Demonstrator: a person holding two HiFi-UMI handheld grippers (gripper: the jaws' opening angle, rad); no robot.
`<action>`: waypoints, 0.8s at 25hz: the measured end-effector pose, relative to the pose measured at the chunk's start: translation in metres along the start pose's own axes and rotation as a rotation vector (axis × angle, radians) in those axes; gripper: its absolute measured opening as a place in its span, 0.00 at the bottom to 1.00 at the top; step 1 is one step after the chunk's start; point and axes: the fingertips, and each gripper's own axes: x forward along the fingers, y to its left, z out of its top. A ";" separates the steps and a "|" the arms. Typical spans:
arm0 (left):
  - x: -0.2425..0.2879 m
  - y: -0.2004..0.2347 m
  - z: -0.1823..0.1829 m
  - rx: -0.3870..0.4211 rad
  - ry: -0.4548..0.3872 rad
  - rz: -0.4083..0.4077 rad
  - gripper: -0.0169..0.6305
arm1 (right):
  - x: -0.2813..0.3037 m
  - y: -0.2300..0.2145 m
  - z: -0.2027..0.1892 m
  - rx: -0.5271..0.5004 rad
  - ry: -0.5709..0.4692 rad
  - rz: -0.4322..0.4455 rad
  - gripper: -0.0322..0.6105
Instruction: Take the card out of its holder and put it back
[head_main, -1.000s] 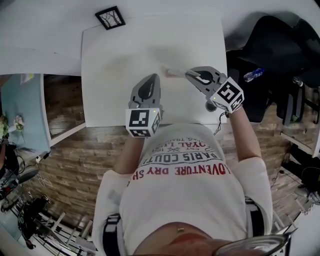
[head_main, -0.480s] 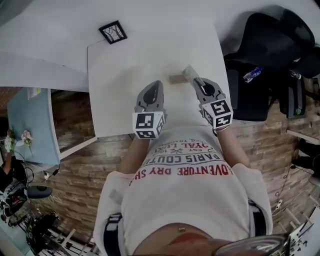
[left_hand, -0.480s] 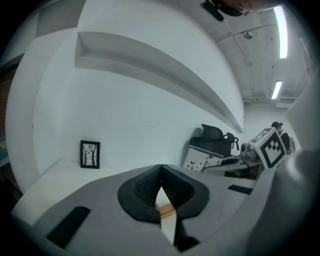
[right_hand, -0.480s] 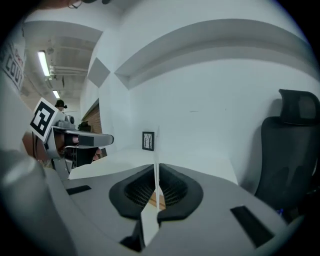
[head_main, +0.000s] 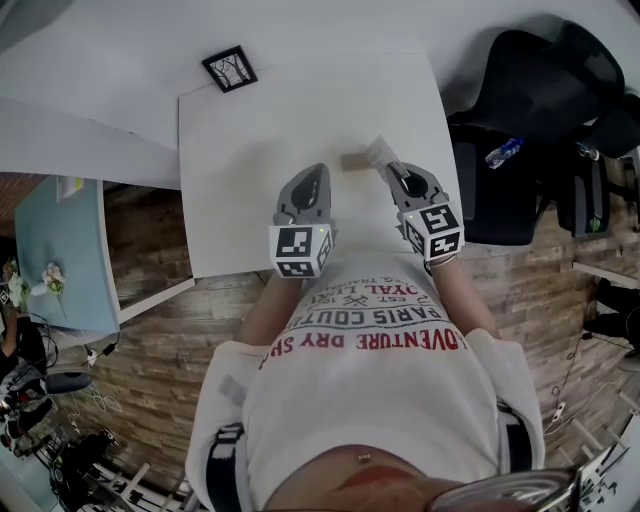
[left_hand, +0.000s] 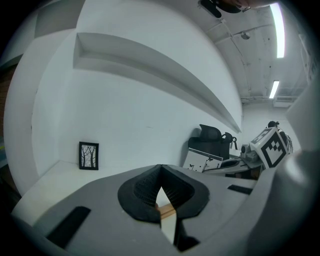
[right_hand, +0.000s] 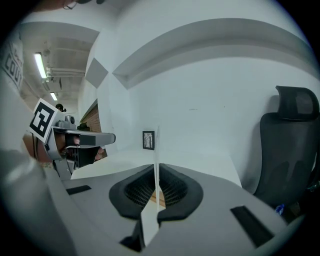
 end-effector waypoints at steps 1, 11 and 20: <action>0.000 0.000 0.000 -0.006 0.000 -0.004 0.06 | 0.000 0.001 0.001 -0.004 -0.002 0.002 0.11; 0.002 -0.005 0.000 -0.070 0.006 -0.022 0.06 | -0.003 0.000 0.000 0.007 0.008 0.026 0.11; 0.010 -0.005 -0.004 -0.064 0.028 0.001 0.06 | -0.002 -0.008 0.000 -0.001 0.011 0.058 0.11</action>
